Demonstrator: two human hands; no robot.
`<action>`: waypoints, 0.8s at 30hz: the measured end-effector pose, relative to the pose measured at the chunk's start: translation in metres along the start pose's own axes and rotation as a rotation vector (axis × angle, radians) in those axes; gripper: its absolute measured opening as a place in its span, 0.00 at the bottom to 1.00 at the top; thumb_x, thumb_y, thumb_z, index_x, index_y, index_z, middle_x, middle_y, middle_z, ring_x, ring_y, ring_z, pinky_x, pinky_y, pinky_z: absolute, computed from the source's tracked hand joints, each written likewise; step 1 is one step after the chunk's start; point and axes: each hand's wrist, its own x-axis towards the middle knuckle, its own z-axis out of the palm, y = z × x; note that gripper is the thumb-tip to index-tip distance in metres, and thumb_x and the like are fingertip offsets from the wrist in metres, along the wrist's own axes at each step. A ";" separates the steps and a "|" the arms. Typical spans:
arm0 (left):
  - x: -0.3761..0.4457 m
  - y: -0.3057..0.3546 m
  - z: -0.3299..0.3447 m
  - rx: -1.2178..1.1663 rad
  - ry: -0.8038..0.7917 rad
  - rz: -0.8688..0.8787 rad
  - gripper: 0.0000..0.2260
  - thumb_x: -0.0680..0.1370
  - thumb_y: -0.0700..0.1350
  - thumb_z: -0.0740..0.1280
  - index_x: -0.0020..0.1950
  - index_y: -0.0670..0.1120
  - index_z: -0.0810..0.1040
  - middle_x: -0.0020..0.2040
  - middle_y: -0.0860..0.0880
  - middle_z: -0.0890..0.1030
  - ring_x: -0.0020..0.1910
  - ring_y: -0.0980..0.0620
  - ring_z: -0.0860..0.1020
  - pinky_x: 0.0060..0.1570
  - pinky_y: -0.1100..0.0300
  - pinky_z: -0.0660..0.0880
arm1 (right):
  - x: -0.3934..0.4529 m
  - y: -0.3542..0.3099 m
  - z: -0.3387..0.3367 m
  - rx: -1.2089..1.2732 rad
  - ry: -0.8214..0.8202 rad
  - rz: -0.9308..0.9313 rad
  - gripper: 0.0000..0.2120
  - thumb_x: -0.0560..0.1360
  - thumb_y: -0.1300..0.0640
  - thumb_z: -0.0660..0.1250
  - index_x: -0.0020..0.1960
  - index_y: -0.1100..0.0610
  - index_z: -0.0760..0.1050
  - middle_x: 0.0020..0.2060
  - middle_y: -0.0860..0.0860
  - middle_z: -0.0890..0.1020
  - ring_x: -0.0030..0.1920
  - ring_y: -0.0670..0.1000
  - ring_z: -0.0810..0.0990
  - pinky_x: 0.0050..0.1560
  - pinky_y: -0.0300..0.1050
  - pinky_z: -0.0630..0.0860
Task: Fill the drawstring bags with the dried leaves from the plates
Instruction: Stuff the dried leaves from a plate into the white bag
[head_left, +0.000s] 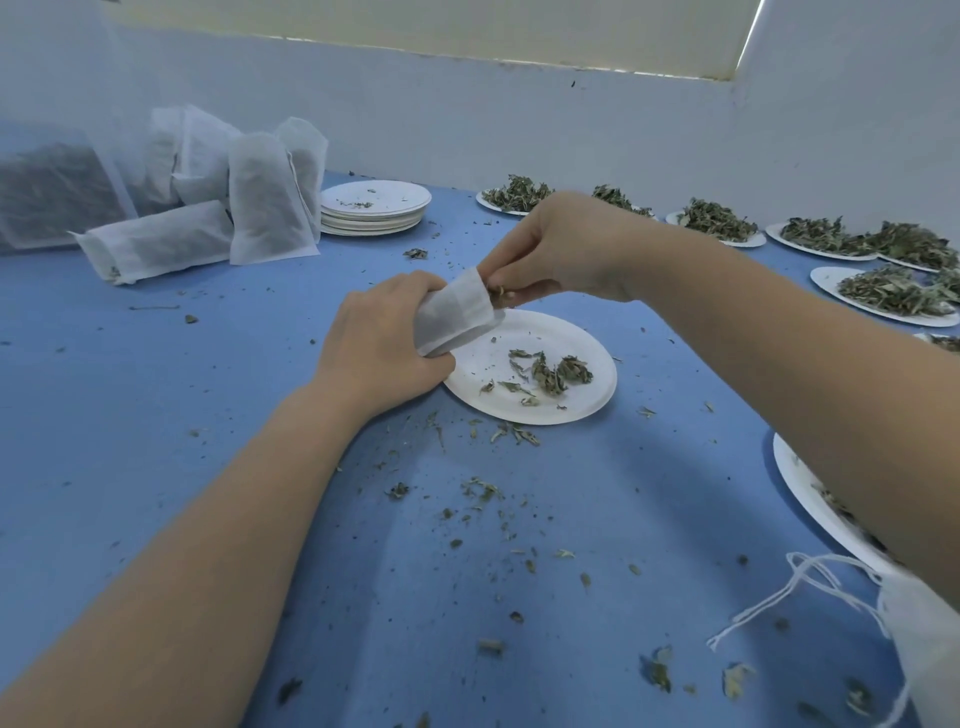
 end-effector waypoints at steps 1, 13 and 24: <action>0.000 0.000 0.000 0.006 -0.001 0.007 0.22 0.65 0.42 0.72 0.58 0.46 0.74 0.50 0.49 0.78 0.48 0.46 0.75 0.47 0.56 0.67 | 0.001 -0.001 0.000 0.028 0.008 0.028 0.08 0.73 0.72 0.66 0.50 0.66 0.81 0.42 0.58 0.84 0.36 0.47 0.84 0.38 0.32 0.78; 0.002 0.002 0.002 -0.116 0.043 -0.107 0.22 0.65 0.45 0.73 0.58 0.50 0.73 0.47 0.55 0.75 0.47 0.50 0.74 0.46 0.58 0.69 | -0.002 0.005 0.013 -0.060 -0.056 -0.085 0.13 0.71 0.70 0.69 0.50 0.57 0.82 0.44 0.53 0.85 0.44 0.51 0.84 0.44 0.37 0.80; 0.002 0.016 0.005 -0.134 0.073 -0.053 0.13 0.67 0.47 0.73 0.48 0.46 0.75 0.38 0.51 0.77 0.41 0.47 0.77 0.39 0.59 0.69 | -0.003 -0.004 0.043 -0.590 -0.087 -0.206 0.08 0.75 0.59 0.64 0.38 0.52 0.78 0.28 0.47 0.70 0.30 0.46 0.65 0.28 0.33 0.61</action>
